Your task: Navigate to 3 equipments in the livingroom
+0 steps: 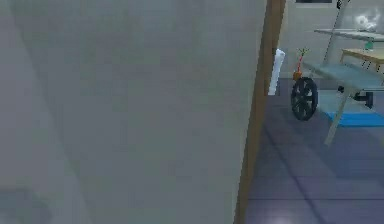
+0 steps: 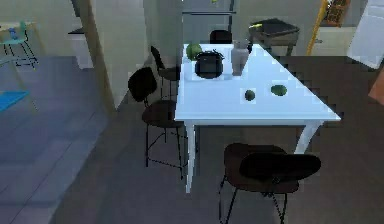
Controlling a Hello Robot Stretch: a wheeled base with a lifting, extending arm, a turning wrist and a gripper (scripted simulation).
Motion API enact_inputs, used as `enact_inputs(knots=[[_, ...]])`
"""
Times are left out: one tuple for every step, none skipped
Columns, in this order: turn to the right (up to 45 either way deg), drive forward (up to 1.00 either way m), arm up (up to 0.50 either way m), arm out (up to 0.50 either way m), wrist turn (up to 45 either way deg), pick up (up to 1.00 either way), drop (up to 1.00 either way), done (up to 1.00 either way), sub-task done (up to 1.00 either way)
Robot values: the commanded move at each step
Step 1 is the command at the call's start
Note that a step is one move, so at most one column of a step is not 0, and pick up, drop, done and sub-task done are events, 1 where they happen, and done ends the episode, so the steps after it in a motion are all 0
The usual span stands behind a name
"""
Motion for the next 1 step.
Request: enact_inputs(knots=[[42.0, 0.00, 0.00, 0.00, 0.0, 0.00, 0.00, 0.00, 0.00]])
